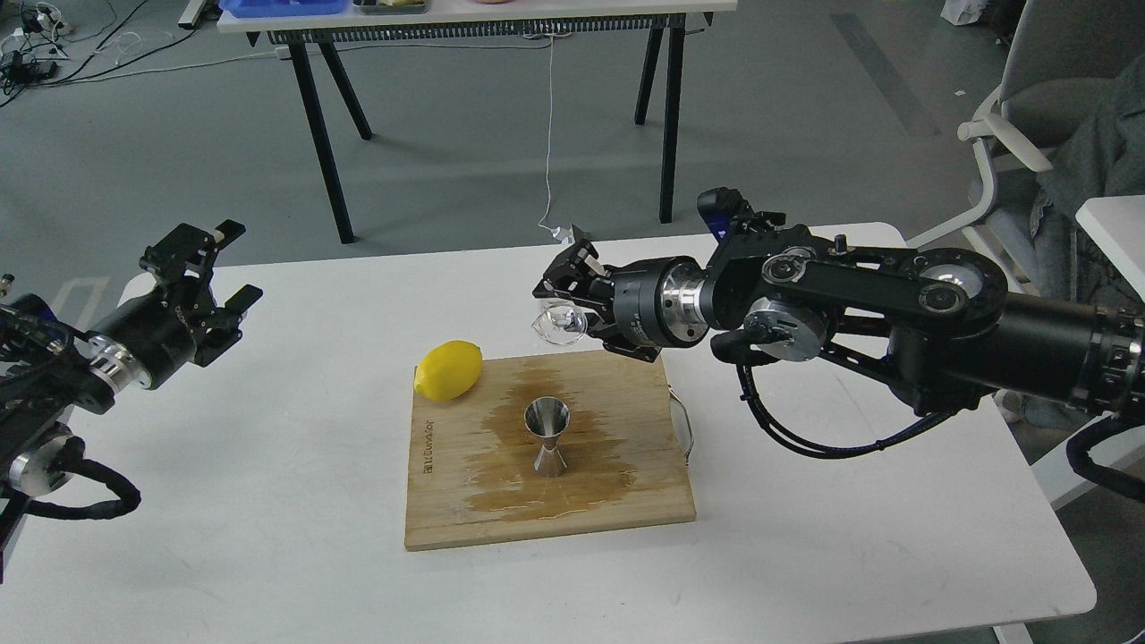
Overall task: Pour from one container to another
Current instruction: 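Carry the glass cup with the right gripper above the jigger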
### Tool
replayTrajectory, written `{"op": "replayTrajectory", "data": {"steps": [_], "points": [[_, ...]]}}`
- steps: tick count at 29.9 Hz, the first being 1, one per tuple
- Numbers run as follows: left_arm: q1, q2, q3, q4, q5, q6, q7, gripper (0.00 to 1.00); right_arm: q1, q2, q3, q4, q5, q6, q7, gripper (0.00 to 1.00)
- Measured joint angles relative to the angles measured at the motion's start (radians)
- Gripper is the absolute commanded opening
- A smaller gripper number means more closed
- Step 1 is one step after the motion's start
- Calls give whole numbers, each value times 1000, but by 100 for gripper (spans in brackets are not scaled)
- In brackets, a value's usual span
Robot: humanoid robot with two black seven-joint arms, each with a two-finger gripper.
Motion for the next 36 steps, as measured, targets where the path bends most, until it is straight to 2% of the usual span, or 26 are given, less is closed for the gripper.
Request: {"op": "replayTrajectory", "data": {"steps": [13,23,36], "points": [[0,-1,0,0,0,0,0,99,-16,1,-7,-1,-217,127,9,30],[1,-1,-1,0,0,0,0,99,-15,16,-16,-1,-352,179,47,30],[3,0,-4,0,0,0,0,99,-1,34,-36,-1,-541,212,157,29]]}}
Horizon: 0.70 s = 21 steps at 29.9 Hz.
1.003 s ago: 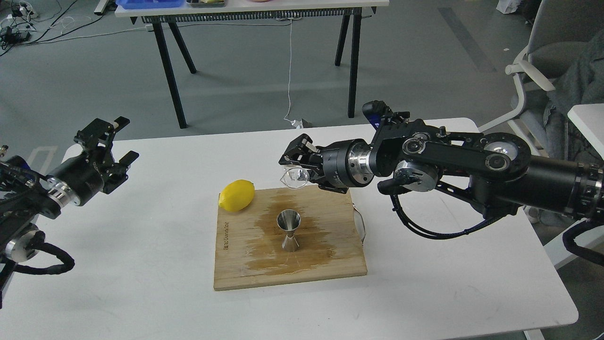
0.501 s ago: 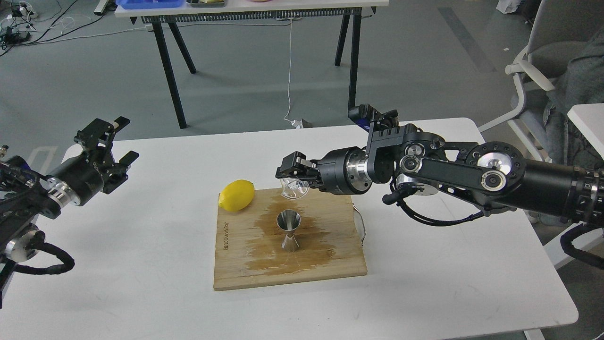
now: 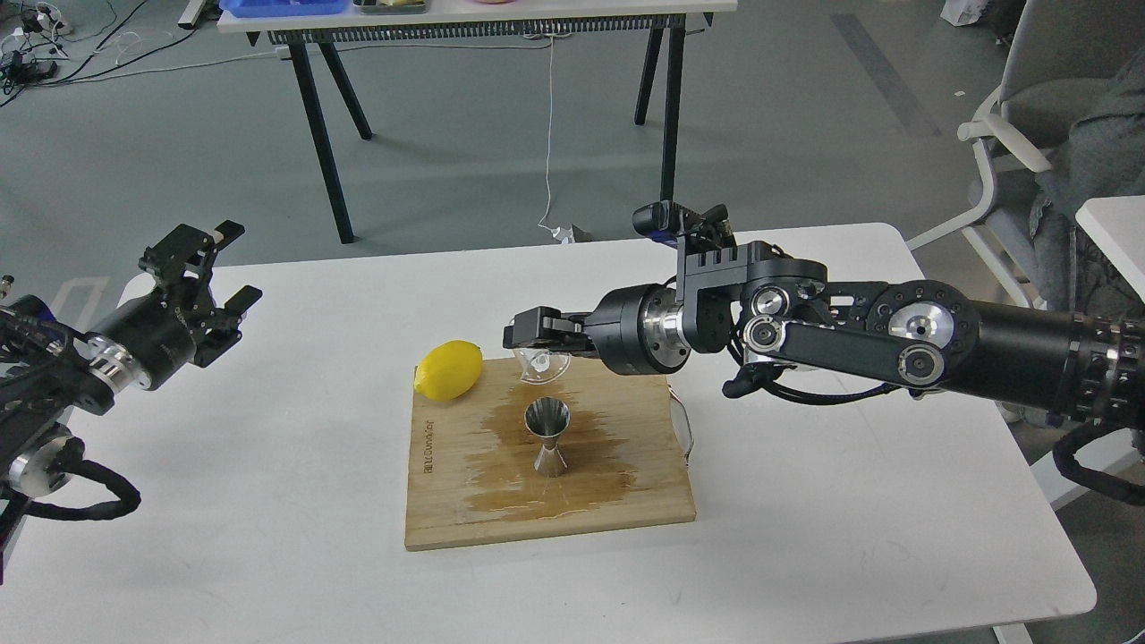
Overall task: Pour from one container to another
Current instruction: 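Carry the glass cup with the right gripper above the jigger, then tilt the glass cup with the right gripper to pour into the jigger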
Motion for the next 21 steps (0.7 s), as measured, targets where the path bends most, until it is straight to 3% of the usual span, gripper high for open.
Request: {"op": "replayTrajectory", "data": {"steps": [21], "points": [[0,0,0,0,0,0,0,99,-13,-10,-28,0,-208,0,132,29]]}}
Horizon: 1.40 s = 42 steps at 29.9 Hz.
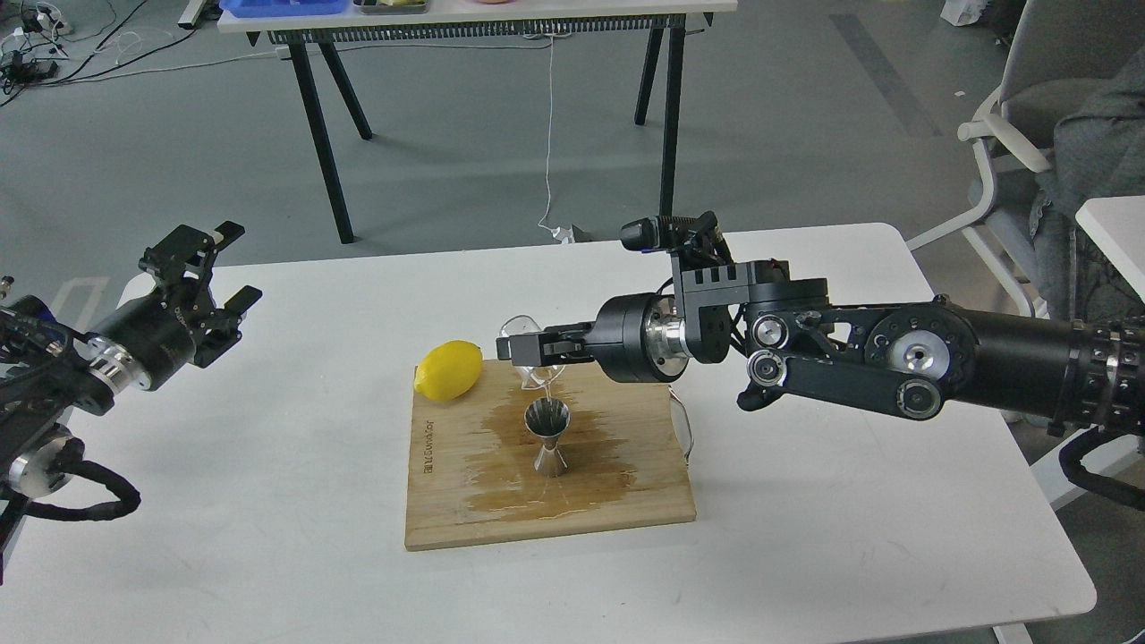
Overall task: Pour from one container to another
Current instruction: 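Tilt the glass cup with the right gripper to pour into the jigger, then raise the glass cup with the right gripper and move it back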
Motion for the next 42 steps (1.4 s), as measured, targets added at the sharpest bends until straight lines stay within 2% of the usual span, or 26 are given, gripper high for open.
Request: {"op": "replayTrajectory", "data": {"steps": [15,22,26,37,42], "points": [[0,0,2,0,0,0,0,99,-2,-25,-2,0,-106,0,78,29],[2,0,2,0,0,0,0,99,-5,-40,-2,0,-124,0,159,29],[5,0,2,0,0,0,0,99,-8,-44,-3,0,-151,0,188,29],[7,0,2,0,0,0,0,99,-58,-54,10,-4,-170,-3,196,29],[8,-6,2,0,0,0,0,99,-180,-41,183,-16,-82,-18,188,29]]}}
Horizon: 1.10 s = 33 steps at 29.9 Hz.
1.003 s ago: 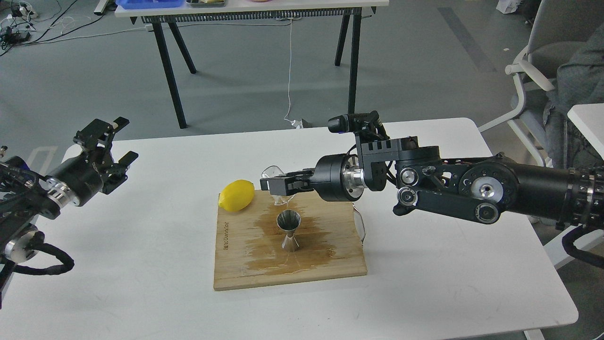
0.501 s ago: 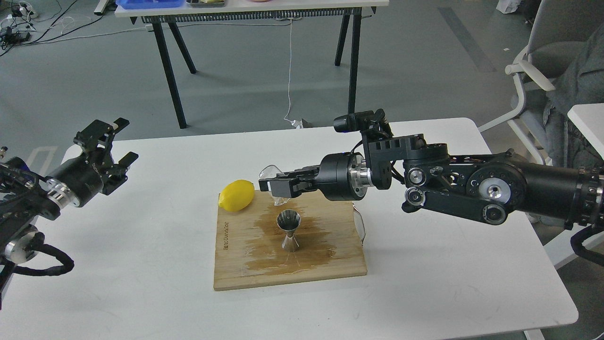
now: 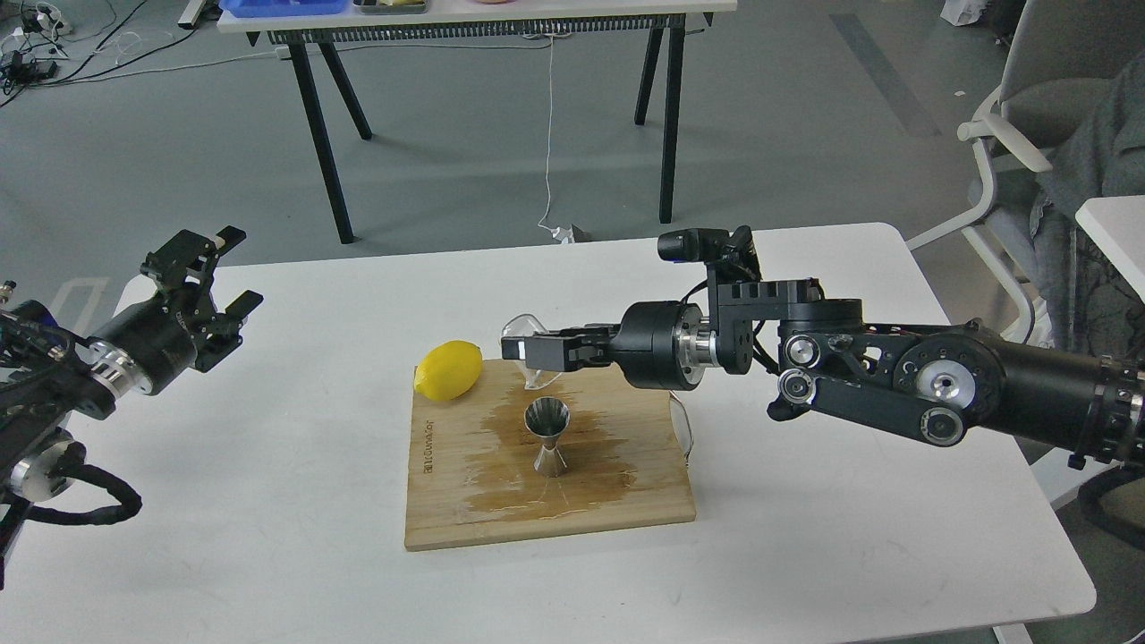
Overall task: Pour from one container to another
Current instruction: 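Raise the glass cup with the right gripper and move it back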
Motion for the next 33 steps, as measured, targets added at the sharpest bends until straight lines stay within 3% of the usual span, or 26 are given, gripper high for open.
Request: {"op": "replayTrajectory", "data": {"steps": [12,18,25,33], "points": [[0,-7,4,0,2,0,0,99,-220,45,578,-88,652,-104,-176,27],[-1,-9,5,0,2,0,0,99,-300,89,835,-230,1019,-219,-265,27],[-2,-12,5,0,3,0,0,99,-345,97,987,-428,1391,-376,-278,27],[0,-15,5,0,3,0,0,99,-451,103,1123,-510,1553,-554,-278,27]]}}
